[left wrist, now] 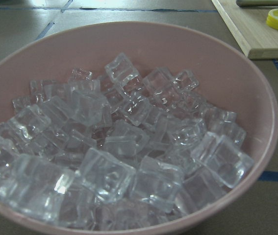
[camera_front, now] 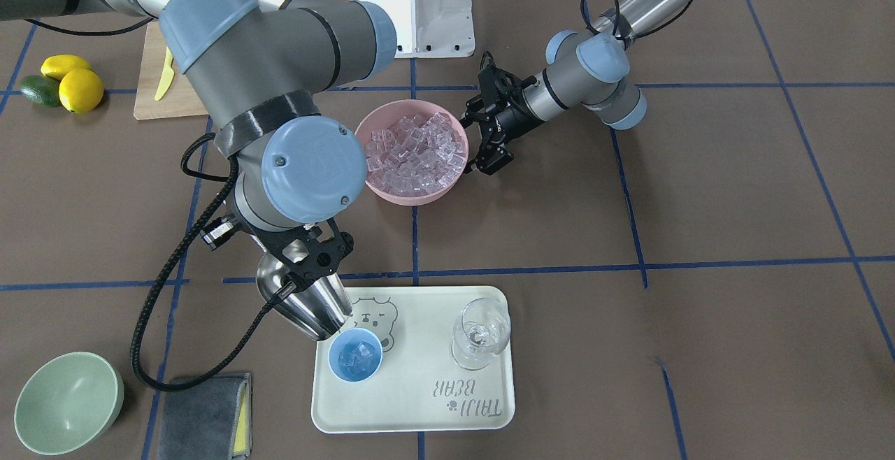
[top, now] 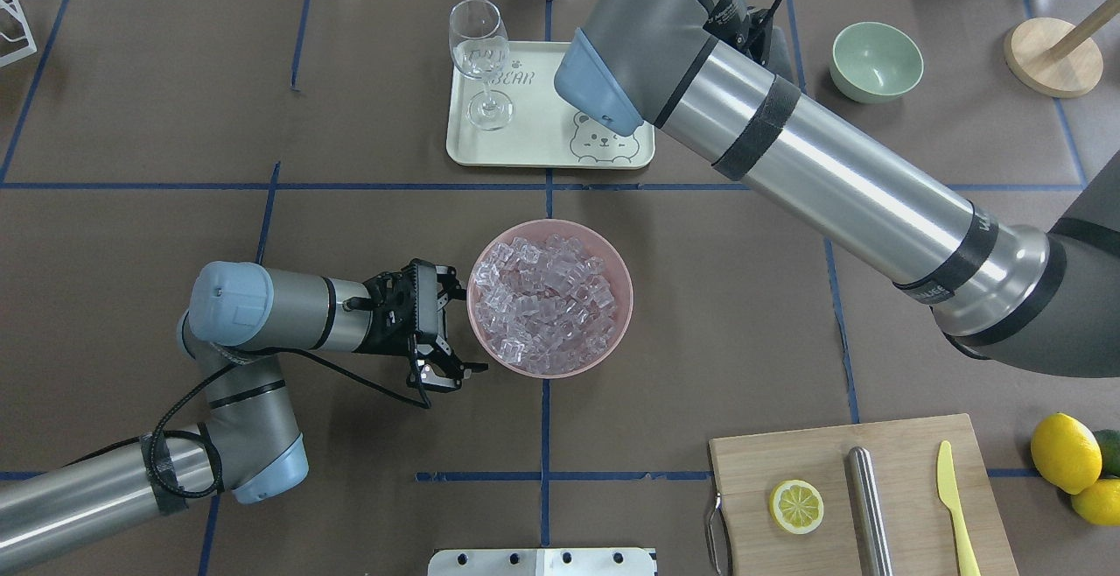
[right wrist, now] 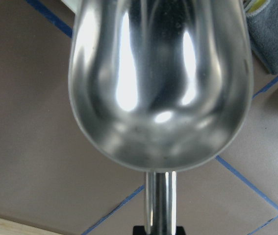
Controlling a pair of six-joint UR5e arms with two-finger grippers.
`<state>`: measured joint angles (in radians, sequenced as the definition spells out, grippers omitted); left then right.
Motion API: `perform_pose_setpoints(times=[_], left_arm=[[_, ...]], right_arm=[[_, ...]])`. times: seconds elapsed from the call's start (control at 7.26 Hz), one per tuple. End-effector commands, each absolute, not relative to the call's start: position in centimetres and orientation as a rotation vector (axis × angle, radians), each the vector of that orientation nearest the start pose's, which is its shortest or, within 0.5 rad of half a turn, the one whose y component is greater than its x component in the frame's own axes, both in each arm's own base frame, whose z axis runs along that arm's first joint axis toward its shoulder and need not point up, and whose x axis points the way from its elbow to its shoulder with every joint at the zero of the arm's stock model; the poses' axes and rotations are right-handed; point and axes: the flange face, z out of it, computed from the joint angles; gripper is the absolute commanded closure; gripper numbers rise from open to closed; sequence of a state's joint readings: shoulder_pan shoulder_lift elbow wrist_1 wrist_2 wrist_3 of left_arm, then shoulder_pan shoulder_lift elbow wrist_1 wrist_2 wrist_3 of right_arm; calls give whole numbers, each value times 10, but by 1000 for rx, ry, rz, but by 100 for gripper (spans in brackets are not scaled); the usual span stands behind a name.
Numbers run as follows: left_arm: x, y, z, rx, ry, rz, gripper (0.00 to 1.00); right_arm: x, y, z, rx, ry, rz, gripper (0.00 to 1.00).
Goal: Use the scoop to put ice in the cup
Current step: 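Carry the empty scoop back and lower it to its table spot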
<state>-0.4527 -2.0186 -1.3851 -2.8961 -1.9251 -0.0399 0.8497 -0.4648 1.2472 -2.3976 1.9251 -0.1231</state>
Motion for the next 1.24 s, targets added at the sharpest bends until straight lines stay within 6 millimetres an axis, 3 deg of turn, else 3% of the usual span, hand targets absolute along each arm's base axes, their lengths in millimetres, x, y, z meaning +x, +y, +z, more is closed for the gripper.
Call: perform_pose_setpoints(times=[0.0,0.28,0.55,0.69,0.83,1.1], left_arm=[[546,-375,343,1242,1165,1104,0],[545,-375,342,1245,1167,1104,0],[545,-375,342,1247,1167,1104,0],[544,-374,342,1248,1168,1104,0],[545,-375,341,1248,1168,1104,0],[545,-375,341,1240,1176,1093,0]], right_arm=[[-422,-632,174,-150,-336,-828,100],[-408,-641,166,-147,-382,-797,100],[-364,-657,160,-220,-536,-644,100],[-345,-649,153,-228,-540,-590,100],[-316,-626,156,-218,-556,-484,100],[-259,-558,210,-160,-627,-455,100]])
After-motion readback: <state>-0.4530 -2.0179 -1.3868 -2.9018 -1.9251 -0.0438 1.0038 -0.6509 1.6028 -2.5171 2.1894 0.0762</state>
